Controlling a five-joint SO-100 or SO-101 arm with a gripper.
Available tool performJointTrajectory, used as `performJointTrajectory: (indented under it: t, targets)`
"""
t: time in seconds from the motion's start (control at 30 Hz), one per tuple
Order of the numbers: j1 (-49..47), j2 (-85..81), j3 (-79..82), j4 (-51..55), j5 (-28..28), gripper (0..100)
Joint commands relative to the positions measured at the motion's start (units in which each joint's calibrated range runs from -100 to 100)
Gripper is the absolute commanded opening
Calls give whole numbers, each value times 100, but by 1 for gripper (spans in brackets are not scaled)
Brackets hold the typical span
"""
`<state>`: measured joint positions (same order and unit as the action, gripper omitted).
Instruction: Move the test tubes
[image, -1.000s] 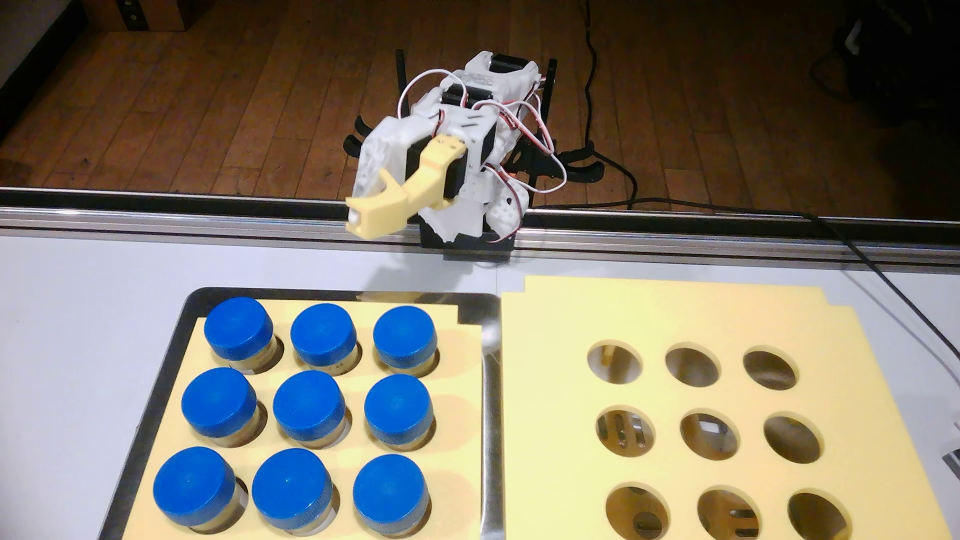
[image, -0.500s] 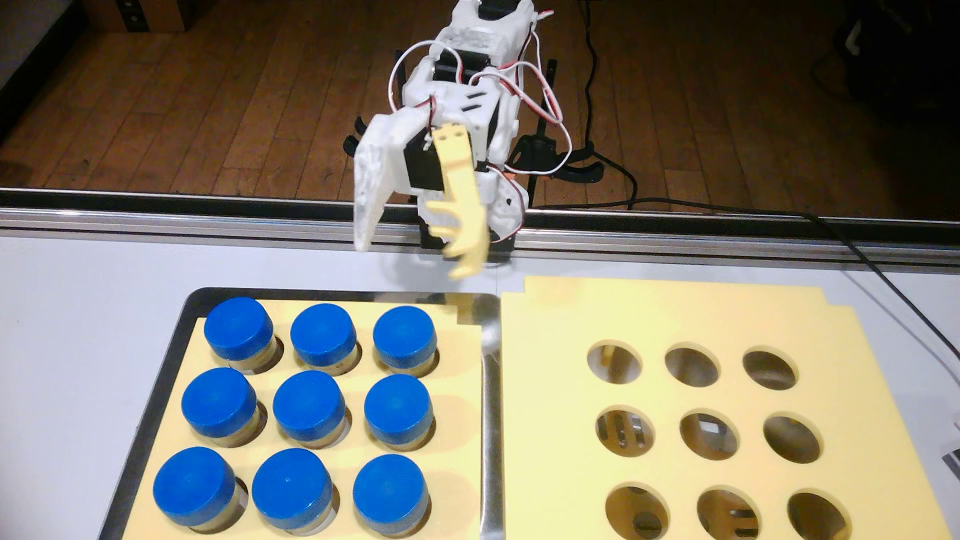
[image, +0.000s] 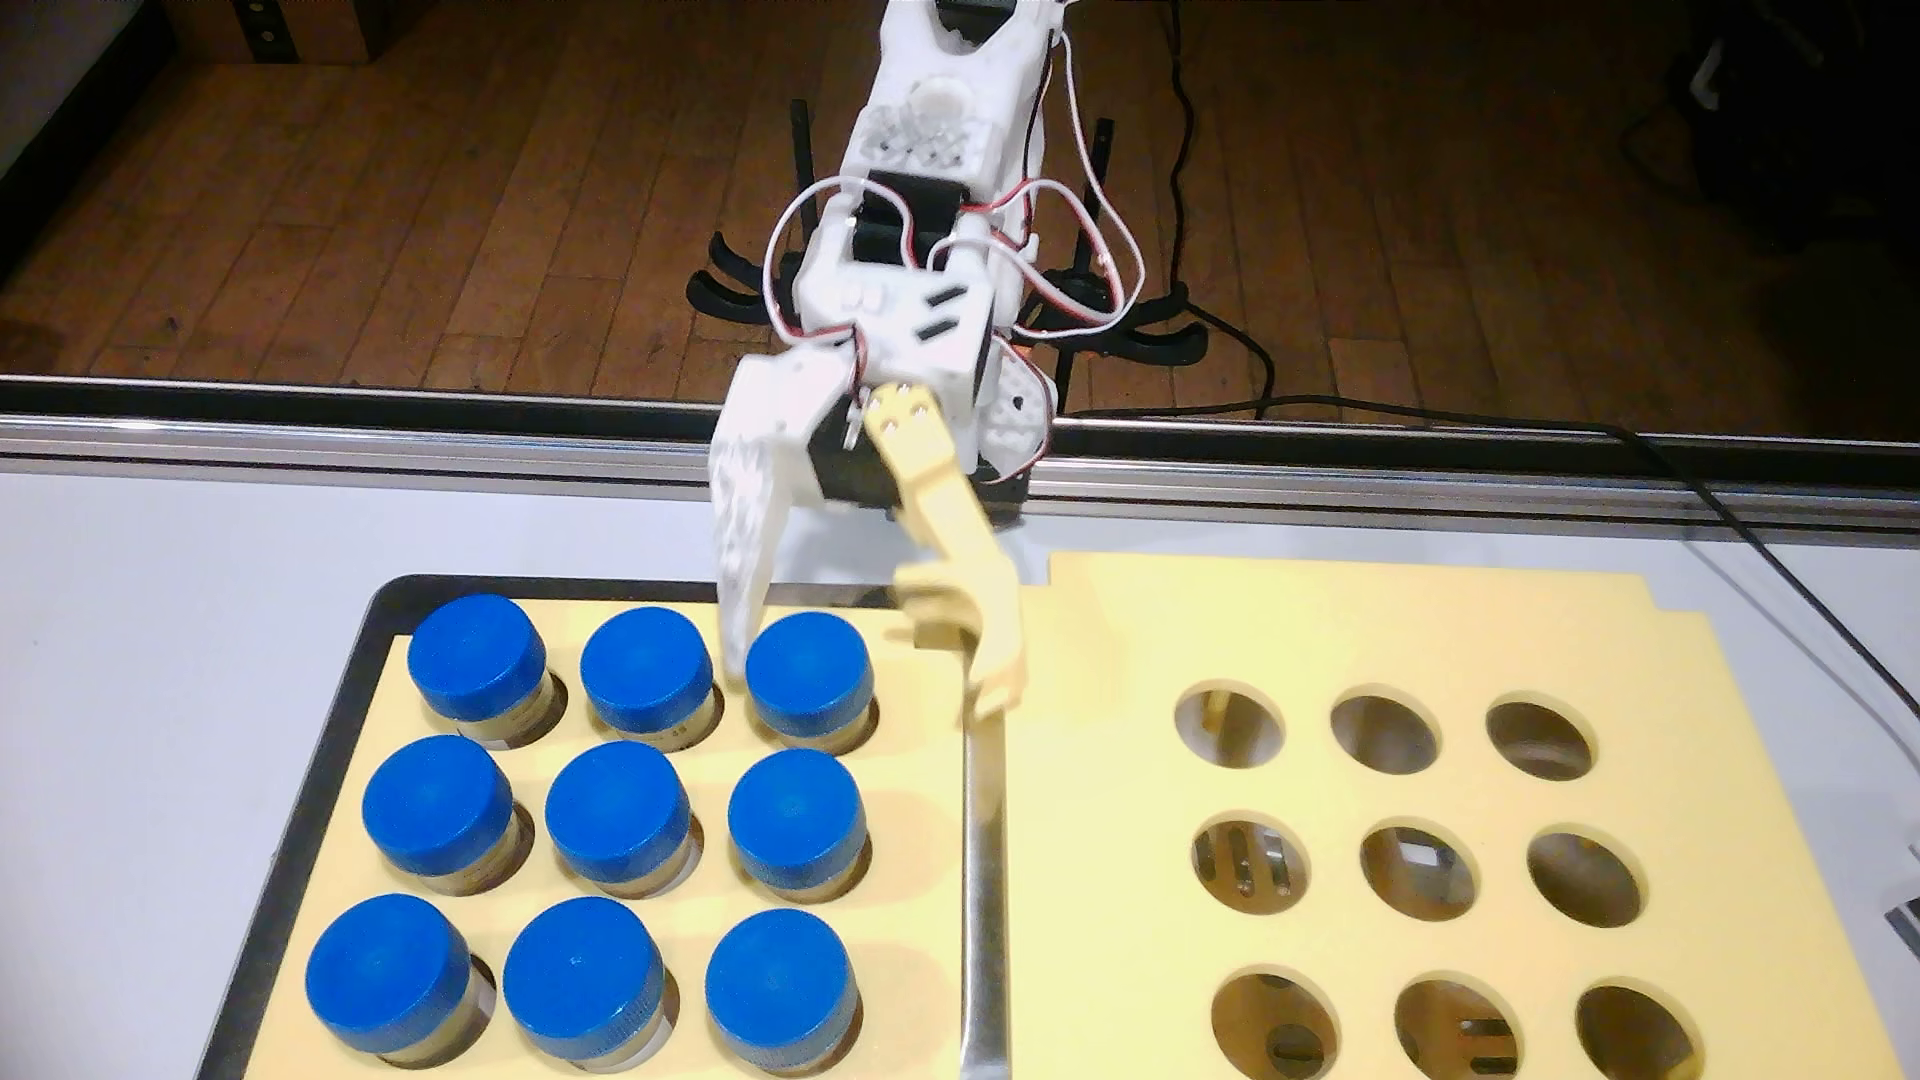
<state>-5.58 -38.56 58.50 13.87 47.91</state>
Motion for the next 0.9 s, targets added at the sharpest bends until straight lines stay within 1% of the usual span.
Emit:
performJointTrajectory:
  t: [0.0, 0.13, 0.17, 0.2, 0.37, 0.6, 0.87]
  targets:
    - [35, 282, -544, -148, 11, 41]
    - [87, 786, -1161, -148, 16, 39]
    - [87, 847, -1243, -148, 16, 37]
    - [87, 934, -1343, -148, 16, 33]
    - [87, 942, -1179, -119, 16, 23]
    - [6, 925, -825, -99, -15, 22]
    - [87, 934, -771, -51, 26, 22]
